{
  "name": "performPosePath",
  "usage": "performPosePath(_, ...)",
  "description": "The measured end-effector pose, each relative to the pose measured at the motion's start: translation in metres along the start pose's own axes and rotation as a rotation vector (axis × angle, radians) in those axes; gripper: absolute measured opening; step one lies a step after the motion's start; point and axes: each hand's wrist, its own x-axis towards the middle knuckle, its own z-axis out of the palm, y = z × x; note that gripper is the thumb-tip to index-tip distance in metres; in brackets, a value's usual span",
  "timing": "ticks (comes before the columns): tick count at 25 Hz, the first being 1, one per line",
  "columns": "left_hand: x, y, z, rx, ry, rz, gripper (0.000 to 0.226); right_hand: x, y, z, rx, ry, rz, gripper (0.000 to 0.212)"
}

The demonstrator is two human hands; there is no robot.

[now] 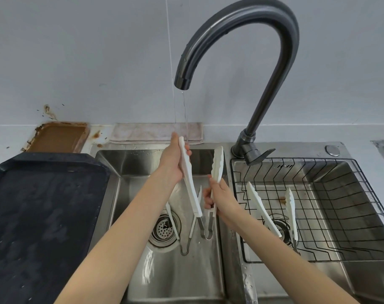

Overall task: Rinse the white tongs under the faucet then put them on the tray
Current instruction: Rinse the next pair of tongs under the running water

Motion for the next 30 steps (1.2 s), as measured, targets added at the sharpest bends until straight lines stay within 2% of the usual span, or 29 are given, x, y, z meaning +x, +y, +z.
performPosePath(4, 0.003, 0.0, -0.02, -0.024, 0.015, 0.016, 0.039, 0.002, -0.005, -0.002, -0.013, 0.029, 0.019, 0.033)
performPosePath(9, 0.009, -0.001, -0.052, -0.181, 0.035, 0.015, 0.04, 0.014, -0.04, 0.016, 0.257, -0.022, -0.039, 0.015)
performPosePath(11, 0.014, 0.0, -0.062, -0.216, 0.068, 0.037, 0.04, 0.021, -0.049, 0.027, 0.271, -0.062, -0.05, 0.012)
performPosePath(15, 0.027, -0.002, -0.084, -0.269, 0.101, 0.007, 0.034, 0.032, -0.059, 0.038, 0.191, -0.131, -0.1, 0.019)
performPosePath(20, 0.035, -0.012, -0.091, -0.458, 0.072, -0.037, 0.032, 0.036, -0.063, 0.049, -0.029, -0.096, -0.184, 0.003)
performPosePath(23, 0.031, -0.017, -0.083, -0.345, 0.012, -0.032, 0.048, 0.035, -0.06, 0.052, -0.105, -0.052, -0.24, 0.009)
performPosePath(26, 0.026, -0.019, -0.078, -0.245, 0.03, -0.033, 0.033, 0.033, -0.066, 0.051, -0.178, -0.049, -0.235, 0.021)
performPosePath(30, 0.023, -0.019, -0.073, -0.242, 0.007, -0.048, 0.035, 0.027, -0.08, 0.054, -0.122, -0.097, -0.1, 0.033)
